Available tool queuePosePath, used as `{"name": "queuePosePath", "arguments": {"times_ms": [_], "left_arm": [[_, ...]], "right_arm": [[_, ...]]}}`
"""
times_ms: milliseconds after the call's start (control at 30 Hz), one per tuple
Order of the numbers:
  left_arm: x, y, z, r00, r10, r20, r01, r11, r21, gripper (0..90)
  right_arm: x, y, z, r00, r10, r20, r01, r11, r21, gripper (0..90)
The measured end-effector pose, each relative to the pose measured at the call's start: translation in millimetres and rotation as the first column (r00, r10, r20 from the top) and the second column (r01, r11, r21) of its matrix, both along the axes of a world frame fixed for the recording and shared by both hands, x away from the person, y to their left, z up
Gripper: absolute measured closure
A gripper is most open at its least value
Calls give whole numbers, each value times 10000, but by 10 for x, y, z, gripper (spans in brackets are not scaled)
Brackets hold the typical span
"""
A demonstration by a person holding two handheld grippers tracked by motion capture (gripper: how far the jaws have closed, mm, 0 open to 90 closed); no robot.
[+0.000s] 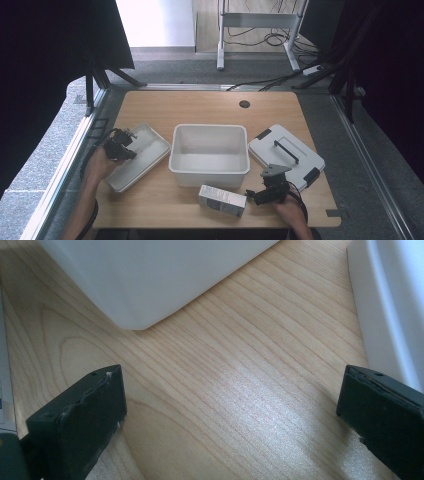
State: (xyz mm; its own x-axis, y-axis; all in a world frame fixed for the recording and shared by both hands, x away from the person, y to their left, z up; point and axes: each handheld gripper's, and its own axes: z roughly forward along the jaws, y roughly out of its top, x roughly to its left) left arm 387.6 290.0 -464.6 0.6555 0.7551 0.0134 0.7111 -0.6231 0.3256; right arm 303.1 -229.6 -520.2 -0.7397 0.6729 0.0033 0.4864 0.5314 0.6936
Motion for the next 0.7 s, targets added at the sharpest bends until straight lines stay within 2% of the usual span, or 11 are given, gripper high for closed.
{"name": "queuePosePath", "arguments": {"times_ms": [267, 467, 600, 633, 667, 700], "left_arm": [[-9, -75, -163, 10000, -24, 48, 25, 9999, -133, 887], [-12, -77, -184, 9999, 17, 170, -12, 9995, -311, 881], [-45, -68, -144, 9992, 78, 388, -52, 9977, -677, 764], [-58, -68, -126, 9989, 55, 469, -22, 9976, -699, 680], [-74, -72, -105, 9982, 97, 587, -52, 9971, -757, 680], [-90, -73, -80, 9975, 122, 697, -65, 9967, -814, 640]], "right_arm": [[0, 1, 0, 10000, -10, -1, 10, 10000, 7, 0], [0, 0, 0, 10000, -1, -8, 1, 10000, 3, 0], [0, 0, 0, 10000, -2, -8, 2, 10000, 3, 0], [-1, 0, 0, 10000, -2, -10, 2, 10000, 3, 0], [0, 0, 0, 10000, -3, -8, 3, 10000, 3, 0], [-1, 0, 0, 10000, -3, -9, 3, 10000, 4, 0]]}}
